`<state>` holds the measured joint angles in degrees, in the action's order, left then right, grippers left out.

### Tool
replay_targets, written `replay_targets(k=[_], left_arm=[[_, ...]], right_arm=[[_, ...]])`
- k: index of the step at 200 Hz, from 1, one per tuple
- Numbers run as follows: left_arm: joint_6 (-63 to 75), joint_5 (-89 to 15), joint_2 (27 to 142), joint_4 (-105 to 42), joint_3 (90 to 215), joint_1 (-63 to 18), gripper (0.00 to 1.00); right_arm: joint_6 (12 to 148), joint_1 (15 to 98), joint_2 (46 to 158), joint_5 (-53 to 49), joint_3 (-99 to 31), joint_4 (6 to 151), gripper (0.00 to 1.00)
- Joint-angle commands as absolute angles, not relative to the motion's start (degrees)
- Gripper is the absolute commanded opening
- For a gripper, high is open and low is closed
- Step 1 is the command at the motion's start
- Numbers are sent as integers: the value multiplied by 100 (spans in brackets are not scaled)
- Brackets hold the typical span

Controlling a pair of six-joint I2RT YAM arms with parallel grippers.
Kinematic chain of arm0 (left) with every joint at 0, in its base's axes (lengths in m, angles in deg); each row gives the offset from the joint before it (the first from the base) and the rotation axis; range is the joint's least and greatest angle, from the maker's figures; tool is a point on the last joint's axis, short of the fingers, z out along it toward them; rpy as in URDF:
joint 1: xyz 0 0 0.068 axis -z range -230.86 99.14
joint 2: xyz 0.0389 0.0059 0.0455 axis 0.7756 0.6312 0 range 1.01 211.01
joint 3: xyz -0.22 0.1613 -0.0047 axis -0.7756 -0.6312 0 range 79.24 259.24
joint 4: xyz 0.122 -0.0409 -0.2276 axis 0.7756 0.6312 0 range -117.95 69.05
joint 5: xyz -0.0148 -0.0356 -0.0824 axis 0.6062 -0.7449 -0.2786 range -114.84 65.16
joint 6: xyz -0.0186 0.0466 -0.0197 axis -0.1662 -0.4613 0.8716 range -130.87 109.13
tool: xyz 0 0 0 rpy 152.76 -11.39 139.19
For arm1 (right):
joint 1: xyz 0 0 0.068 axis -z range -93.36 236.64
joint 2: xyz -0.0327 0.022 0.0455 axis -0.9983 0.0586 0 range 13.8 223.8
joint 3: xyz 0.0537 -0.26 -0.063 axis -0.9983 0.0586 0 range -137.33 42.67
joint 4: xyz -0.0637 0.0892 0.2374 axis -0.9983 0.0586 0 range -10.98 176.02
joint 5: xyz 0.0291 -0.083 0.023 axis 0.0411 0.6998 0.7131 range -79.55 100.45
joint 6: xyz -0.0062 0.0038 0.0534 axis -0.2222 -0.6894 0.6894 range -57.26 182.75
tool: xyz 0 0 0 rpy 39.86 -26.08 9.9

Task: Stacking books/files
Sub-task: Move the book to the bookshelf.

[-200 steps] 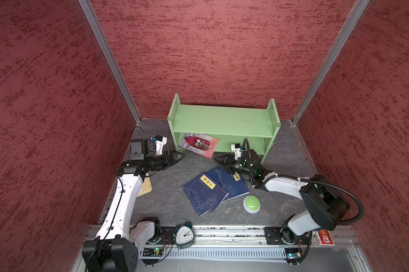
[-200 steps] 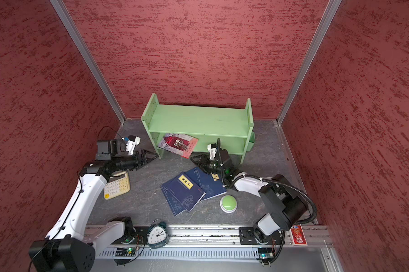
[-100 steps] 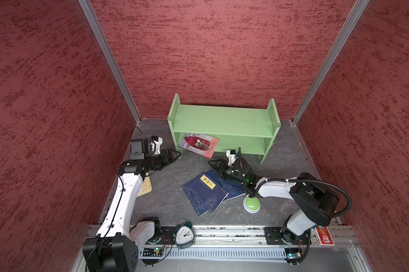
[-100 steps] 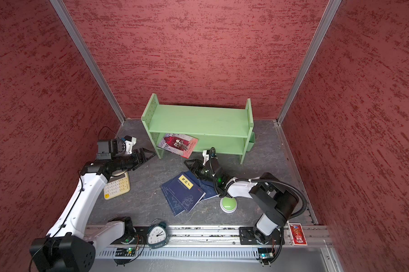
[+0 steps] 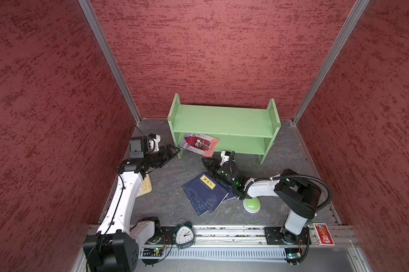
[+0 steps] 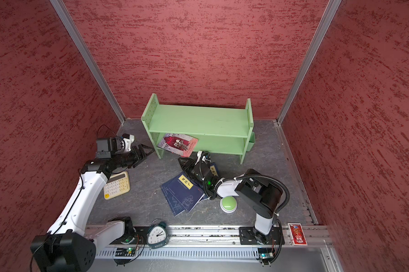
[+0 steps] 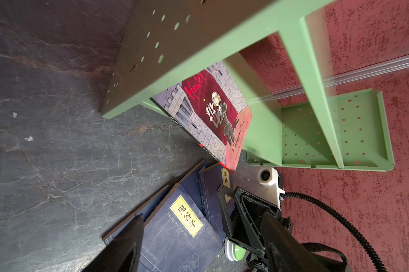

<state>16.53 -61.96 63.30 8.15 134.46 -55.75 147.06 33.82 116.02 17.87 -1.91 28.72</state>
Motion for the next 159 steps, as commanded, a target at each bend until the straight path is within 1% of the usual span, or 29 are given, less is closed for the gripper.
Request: replay_targets(k=[1, 28, 57, 100, 159], left_arm=[[1838, -6263, 6443, 507, 13602, -5623, 79], [1979, -6387, 6526, 510, 13559, -5666, 79], [2025, -6533, 6561, 624, 13605, -5692, 79], [2013, -6693, 6612, 861, 13663, -5701, 79], [2048, -6729, 6671, 844, 13659, -5710, 79]], right_arm=[[14800, 3351, 11772, 2128, -511, 2789, 37], [14800, 3351, 11950, 2056, -768, 2974, 37], [14878, 3351, 12011, 2196, -747, 2936, 34], [14695, 3329, 11830, 2230, -837, 3465, 36], [14736, 3342, 11967, 2392, -854, 3422, 37]])
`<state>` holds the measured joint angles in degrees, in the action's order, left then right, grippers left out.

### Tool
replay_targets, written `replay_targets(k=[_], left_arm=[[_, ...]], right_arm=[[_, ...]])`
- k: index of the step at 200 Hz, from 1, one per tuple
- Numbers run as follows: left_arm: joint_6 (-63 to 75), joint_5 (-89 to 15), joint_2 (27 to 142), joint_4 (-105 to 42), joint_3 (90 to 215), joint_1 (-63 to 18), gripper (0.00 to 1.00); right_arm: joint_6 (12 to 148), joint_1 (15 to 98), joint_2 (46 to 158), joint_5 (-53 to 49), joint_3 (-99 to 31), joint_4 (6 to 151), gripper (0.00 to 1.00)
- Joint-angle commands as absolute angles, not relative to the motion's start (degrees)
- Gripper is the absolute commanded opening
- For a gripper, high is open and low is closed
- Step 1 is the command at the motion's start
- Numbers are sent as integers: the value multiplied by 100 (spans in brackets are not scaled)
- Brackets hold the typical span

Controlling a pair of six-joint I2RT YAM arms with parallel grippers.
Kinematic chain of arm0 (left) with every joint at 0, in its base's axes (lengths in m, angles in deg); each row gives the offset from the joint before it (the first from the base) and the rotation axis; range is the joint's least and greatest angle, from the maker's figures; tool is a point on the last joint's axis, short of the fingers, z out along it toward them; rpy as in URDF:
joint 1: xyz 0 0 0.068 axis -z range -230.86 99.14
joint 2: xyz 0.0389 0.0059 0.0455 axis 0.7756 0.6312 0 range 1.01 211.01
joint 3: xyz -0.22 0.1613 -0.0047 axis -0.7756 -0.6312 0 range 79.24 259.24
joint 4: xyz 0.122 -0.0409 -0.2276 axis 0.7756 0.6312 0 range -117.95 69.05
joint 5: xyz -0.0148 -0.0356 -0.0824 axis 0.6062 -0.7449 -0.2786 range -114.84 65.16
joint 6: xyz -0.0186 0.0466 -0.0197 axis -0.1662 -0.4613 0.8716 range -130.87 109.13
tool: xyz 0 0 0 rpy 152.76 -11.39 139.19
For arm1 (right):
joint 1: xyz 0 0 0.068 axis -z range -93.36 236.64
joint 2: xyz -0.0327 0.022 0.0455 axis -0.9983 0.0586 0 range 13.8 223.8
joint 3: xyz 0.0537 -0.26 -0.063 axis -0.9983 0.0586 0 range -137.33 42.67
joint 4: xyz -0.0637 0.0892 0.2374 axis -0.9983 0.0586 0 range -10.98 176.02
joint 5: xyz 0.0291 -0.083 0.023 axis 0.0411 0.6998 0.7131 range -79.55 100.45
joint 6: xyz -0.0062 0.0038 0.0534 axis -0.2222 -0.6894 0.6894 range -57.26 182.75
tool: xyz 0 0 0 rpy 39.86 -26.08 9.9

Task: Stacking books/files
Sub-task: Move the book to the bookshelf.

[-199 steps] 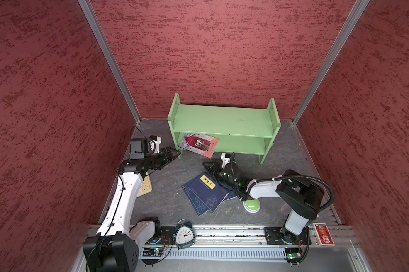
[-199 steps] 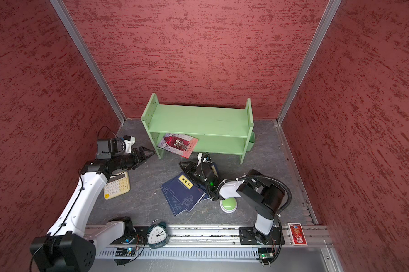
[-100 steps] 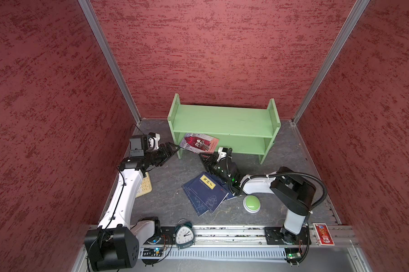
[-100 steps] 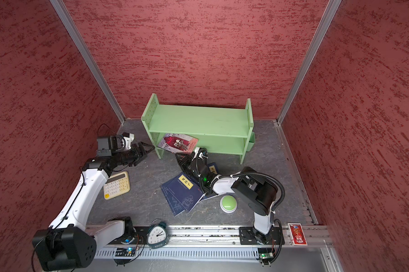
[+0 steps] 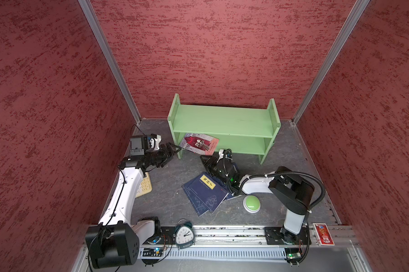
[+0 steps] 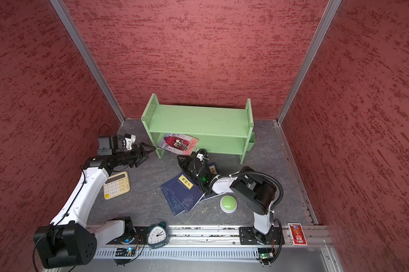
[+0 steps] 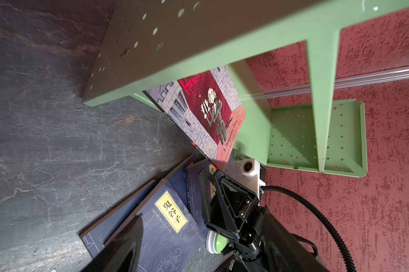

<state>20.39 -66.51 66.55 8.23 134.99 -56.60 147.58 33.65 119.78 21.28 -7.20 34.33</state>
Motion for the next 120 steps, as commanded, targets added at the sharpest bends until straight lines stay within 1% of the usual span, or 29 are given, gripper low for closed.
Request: replay_targets(k=[1, 30, 74, 108, 120], left_arm=[[2045, -6729, 6673, 844, 13666, -5710, 80], [2035, -6723, 6693, 829, 13663, -5712, 80], [2051, -6712, 6702, 800, 13628, -5727, 80], [2059, -6711, 6712, 791, 13628, -5745, 80], [2070, -6712, 6719, 782, 13619, -5754, 80]], right_arm=[[14733, 3340, 11969, 2396, -856, 3421, 37], [14745, 3381, 12080, 2427, -885, 3352, 34], [14788, 3417, 12213, 2520, -864, 3103, 27], [14738, 3459, 12147, 2634, -764, 2986, 26], [14704, 3483, 12153, 2604, -746, 2897, 28]])
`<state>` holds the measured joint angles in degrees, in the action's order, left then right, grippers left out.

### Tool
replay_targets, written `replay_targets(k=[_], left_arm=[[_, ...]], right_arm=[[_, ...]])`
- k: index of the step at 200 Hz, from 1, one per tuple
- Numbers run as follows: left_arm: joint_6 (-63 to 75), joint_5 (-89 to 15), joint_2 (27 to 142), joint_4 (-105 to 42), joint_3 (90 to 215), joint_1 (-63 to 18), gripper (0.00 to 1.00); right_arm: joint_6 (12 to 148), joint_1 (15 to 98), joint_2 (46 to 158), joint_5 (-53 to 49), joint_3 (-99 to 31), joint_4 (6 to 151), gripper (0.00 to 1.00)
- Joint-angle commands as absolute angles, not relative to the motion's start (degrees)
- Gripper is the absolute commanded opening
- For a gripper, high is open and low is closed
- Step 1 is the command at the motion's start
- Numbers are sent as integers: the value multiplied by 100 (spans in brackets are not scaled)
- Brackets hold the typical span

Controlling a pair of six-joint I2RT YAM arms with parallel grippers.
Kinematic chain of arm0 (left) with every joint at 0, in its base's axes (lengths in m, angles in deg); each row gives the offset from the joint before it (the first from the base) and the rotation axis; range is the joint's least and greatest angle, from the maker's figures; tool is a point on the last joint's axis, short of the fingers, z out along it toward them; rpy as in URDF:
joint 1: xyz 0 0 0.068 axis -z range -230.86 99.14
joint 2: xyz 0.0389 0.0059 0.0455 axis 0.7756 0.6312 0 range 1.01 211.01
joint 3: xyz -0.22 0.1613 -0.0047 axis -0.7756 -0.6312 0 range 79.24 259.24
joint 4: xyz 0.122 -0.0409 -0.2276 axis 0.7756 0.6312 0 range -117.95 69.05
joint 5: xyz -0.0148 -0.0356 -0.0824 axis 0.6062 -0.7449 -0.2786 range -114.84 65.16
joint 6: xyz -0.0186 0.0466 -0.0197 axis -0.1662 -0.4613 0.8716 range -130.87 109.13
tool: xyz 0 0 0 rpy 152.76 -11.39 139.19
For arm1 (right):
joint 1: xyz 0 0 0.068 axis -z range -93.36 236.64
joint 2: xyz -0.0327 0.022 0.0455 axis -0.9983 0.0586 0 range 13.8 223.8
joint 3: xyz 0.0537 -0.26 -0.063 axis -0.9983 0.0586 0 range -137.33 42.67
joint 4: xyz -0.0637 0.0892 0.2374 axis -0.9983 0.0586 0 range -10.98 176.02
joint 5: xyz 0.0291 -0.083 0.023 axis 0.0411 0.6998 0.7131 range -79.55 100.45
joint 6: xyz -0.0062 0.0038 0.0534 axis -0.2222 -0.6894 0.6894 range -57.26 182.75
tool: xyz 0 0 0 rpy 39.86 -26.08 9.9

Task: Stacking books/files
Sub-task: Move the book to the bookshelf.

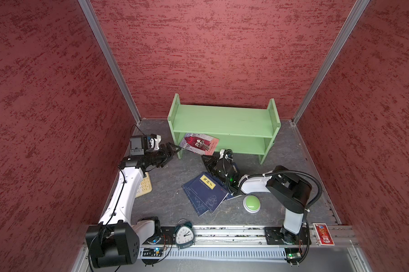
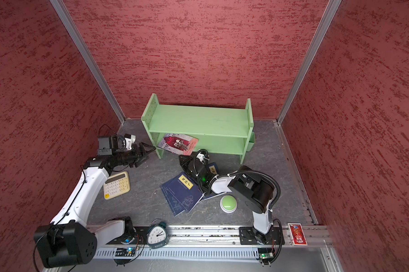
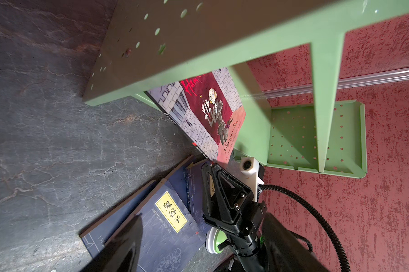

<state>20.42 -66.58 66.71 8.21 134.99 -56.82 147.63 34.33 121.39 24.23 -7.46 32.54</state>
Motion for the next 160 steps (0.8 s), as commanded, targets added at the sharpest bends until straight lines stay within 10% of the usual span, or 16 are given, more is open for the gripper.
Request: replay_targets(k=[1, 160], left_arm=[[2069, -6712, 6720, 782, 13619, -5754, 80], [2156, -6746, 6711, 677, 13522, -5798, 80]], right_arm=[[14699, 3485, 12155, 2602, -745, 2886, 28], [14725, 3584, 12290, 2663, -716, 2635, 29]])
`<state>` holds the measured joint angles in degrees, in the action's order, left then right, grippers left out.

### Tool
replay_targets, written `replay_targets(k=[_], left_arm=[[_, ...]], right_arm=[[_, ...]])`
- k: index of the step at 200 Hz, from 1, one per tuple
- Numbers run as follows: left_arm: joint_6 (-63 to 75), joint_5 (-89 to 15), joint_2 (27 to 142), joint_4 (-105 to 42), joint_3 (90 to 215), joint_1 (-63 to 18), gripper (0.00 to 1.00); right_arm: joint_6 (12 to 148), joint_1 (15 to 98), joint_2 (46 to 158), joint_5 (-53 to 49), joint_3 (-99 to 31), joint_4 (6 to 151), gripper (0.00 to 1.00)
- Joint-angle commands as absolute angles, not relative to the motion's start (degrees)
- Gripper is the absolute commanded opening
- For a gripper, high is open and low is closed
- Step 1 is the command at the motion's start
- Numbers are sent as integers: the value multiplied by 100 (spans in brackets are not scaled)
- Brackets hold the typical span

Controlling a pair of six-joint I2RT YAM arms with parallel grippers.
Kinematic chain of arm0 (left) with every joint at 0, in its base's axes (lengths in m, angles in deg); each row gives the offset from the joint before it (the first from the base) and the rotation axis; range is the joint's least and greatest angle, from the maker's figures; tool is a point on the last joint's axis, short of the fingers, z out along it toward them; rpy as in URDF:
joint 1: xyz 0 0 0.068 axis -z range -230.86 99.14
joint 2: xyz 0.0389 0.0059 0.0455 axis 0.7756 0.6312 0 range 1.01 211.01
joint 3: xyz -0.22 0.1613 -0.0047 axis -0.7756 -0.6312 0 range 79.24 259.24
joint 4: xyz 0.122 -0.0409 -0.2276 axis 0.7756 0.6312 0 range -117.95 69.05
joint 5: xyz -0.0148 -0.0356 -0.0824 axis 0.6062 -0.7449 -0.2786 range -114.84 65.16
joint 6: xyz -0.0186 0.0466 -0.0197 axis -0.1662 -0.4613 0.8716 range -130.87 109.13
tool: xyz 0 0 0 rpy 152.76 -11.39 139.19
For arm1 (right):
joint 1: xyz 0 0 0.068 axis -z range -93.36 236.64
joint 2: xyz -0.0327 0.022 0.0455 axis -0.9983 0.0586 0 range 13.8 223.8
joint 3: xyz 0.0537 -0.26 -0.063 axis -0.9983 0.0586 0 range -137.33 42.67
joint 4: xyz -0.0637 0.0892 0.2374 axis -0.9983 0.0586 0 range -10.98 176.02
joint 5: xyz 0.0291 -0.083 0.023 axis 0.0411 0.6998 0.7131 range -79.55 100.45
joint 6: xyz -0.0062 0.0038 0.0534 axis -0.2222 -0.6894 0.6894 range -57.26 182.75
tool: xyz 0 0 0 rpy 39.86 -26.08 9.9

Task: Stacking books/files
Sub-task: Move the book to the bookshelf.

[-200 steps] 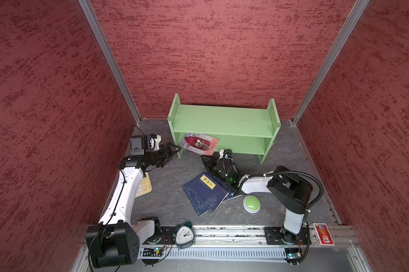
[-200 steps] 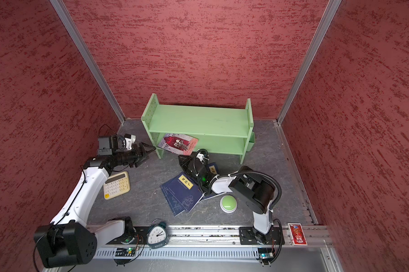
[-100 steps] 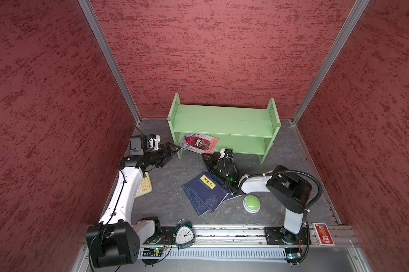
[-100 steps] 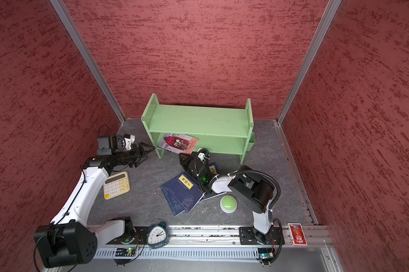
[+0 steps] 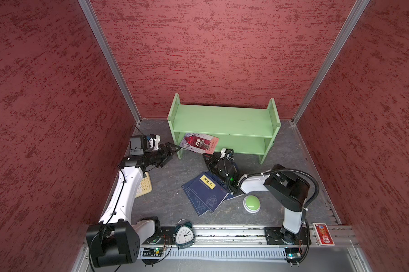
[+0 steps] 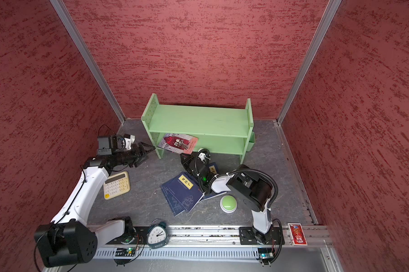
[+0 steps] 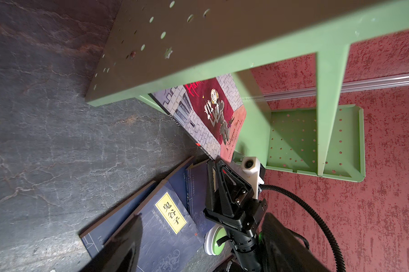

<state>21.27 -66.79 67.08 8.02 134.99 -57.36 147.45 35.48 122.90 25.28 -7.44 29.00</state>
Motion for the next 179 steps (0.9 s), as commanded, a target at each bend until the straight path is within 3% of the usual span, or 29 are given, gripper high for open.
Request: replay_targets(k=[1, 55, 128, 179], left_arm=[[2156, -6746, 6711, 677, 13518, -5798, 80], [2164, -6747, 6720, 666, 13481, -5827, 81], [2189, -6751, 6711, 624, 13452, -5851, 81], [2189, -6755, 6750, 613, 13461, -5868, 81]], right_arm=[[14723, 3584, 12293, 2663, -716, 2632, 29], [14697, 3636, 12317, 2658, -784, 2602, 30], [14701, 3740, 12342, 2577, -669, 2470, 13], [14568, 3854, 12233, 2245, -472, 2369, 6]])
